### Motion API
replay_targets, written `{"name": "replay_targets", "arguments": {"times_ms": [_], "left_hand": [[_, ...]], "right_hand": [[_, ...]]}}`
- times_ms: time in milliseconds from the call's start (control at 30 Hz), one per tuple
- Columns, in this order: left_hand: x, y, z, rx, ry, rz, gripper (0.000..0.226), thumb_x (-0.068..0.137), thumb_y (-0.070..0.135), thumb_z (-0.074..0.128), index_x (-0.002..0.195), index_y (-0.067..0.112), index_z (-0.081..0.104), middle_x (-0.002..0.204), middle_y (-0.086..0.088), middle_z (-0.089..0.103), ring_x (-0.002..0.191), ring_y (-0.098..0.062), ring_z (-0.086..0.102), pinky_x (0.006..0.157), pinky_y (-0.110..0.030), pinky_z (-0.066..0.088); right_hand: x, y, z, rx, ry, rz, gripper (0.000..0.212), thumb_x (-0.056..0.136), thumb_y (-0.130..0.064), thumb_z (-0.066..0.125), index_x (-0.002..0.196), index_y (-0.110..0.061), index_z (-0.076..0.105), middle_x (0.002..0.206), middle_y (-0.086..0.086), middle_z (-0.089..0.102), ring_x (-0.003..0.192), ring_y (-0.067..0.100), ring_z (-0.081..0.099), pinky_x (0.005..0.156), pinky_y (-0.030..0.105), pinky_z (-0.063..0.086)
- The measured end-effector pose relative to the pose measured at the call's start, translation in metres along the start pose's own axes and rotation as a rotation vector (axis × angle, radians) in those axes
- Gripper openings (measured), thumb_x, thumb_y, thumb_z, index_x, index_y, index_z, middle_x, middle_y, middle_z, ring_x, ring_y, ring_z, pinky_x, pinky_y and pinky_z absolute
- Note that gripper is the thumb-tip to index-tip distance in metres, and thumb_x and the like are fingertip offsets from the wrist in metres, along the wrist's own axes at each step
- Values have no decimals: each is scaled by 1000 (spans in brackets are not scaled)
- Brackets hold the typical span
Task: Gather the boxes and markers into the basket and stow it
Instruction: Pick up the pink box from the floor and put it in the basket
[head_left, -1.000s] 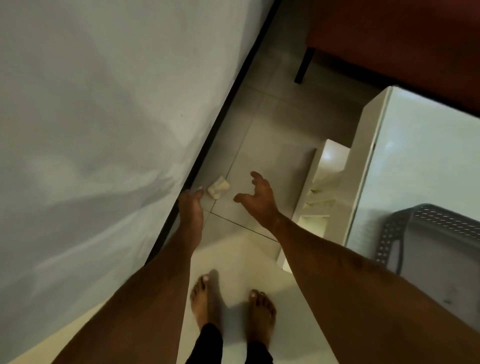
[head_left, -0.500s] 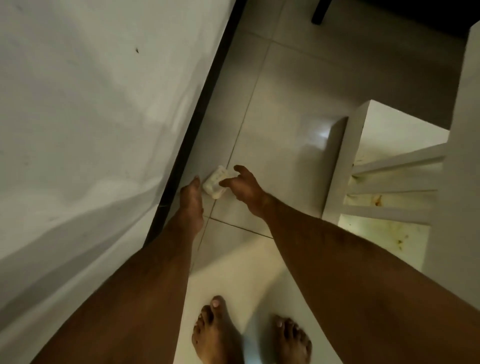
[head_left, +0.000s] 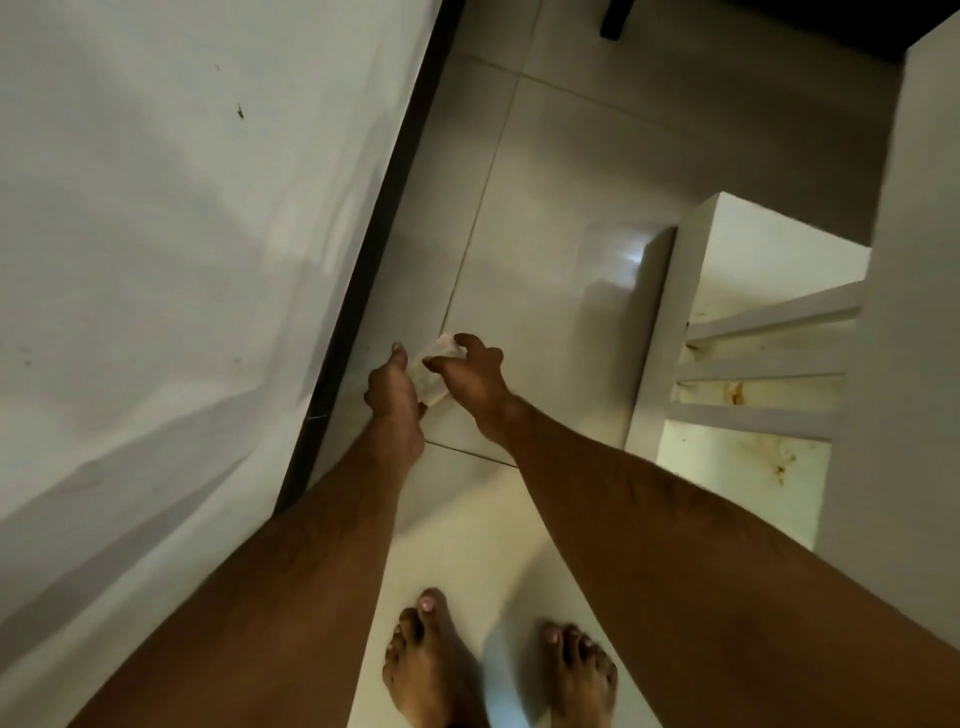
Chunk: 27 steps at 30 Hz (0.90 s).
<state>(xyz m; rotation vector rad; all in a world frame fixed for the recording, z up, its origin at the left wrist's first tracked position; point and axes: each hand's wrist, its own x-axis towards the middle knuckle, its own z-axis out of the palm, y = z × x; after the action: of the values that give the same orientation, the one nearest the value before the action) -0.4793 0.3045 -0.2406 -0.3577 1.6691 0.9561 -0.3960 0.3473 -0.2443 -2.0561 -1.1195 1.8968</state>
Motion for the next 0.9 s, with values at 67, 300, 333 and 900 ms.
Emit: {"name": "replay_targets", "arguments": {"times_ms": [67, 300, 333, 900], "left_hand": [[-40, 11, 10, -17, 42, 62, 30, 106, 43, 48, 118, 19, 62, 118, -10, 71, 97, -22, 70, 90, -39, 59], [-175, 53, 51, -174, 127, 256, 22, 100, 13, 54, 119, 19, 63, 118, -6, 67, 106, -22, 66, 101, -46, 58], [-188, 58, 56, -208, 124, 266, 23, 99, 11, 55, 118, 19, 64, 120, -7, 67, 108, -23, 67, 100, -46, 58], [-432, 8, 176, 213, -361, 594, 15, 94, 12, 68, 108, 17, 69, 105, -3, 73, 94, -18, 68, 83, -34, 59]], "right_hand": [[-28, -18, -15, 58, 50, -31, 56, 95, -27, 71, 145, -18, 47, 143, 8, 34, 114, 23, 52, 83, 21, 49], [-129, -95, -72, 243, 175, -237, 48, 89, -16, 77, 130, -19, 52, 133, 8, 48, 110, 21, 57, 71, 14, 53], [-139, -102, -80, 274, 181, -269, 47, 88, -15, 77, 128, -20, 53, 133, 9, 48, 116, 25, 57, 77, 19, 56], [-348, -115, -312, 667, 458, -596, 30, 97, -4, 53, 121, -6, 71, 111, 3, 75, 105, 17, 72, 88, 33, 61]]}}
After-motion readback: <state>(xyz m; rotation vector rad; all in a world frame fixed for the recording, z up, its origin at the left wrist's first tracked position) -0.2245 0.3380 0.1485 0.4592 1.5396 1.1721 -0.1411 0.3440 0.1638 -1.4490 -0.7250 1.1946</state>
